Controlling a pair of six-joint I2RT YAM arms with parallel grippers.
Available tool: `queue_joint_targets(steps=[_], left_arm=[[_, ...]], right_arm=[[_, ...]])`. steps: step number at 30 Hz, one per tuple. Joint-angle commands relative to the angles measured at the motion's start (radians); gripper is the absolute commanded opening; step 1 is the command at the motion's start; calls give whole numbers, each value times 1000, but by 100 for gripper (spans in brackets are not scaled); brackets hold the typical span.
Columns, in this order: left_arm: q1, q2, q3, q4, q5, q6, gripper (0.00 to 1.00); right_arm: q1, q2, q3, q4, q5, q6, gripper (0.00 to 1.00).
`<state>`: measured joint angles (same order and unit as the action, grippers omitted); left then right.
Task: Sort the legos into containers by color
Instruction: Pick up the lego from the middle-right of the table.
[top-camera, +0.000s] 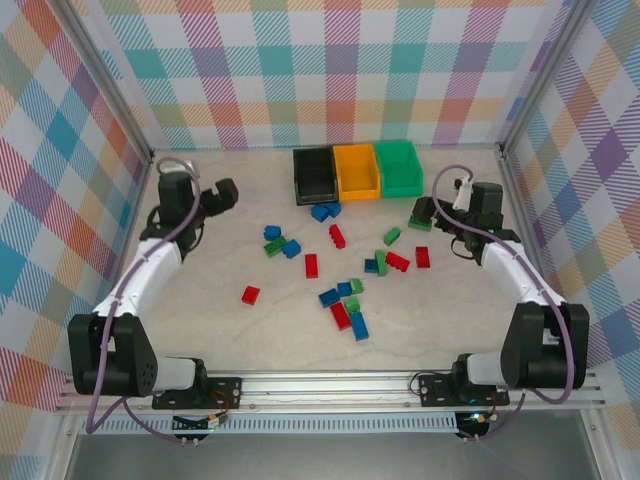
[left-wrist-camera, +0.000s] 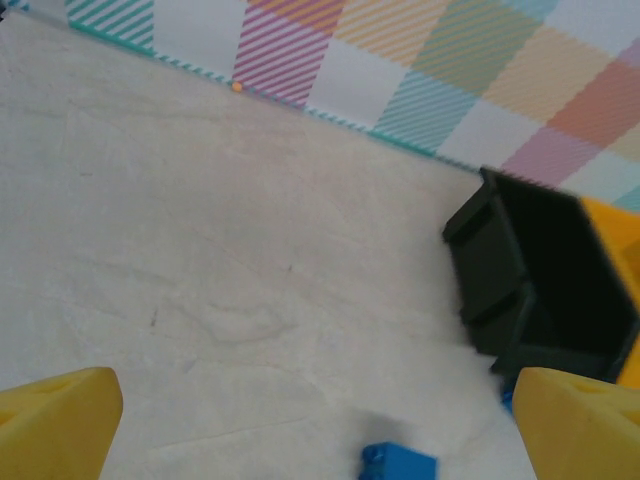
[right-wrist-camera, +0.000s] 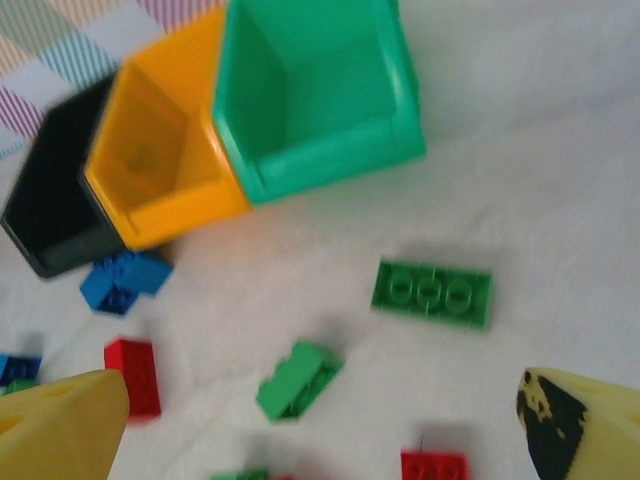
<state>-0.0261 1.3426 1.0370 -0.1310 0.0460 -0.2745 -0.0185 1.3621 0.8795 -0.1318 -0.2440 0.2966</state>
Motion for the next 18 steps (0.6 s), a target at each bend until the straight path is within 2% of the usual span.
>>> queue_joint_targets(steps=[1,5,8,11,13,18], left_arm=[[17,49,157,-350,129,-97,100],[16,112,242,-442,196,-43,100],[21,144,220,-434,200,-35,100],[21,150,137,-331,229,-90,100],[21,165,115,-301,259,-113,100],[22,224,182,-392,309,-106,100]], right_arm=[[6,45,50,-242,-117,37,95],[26,72,62,-353,-151,4,87],[43,85,51,-403,-81,-15,85],[43,106,53,-434,-10,-3,82],[43,131,72,-457,5,0,76],[63,203,119,-483,86,-14,69]])
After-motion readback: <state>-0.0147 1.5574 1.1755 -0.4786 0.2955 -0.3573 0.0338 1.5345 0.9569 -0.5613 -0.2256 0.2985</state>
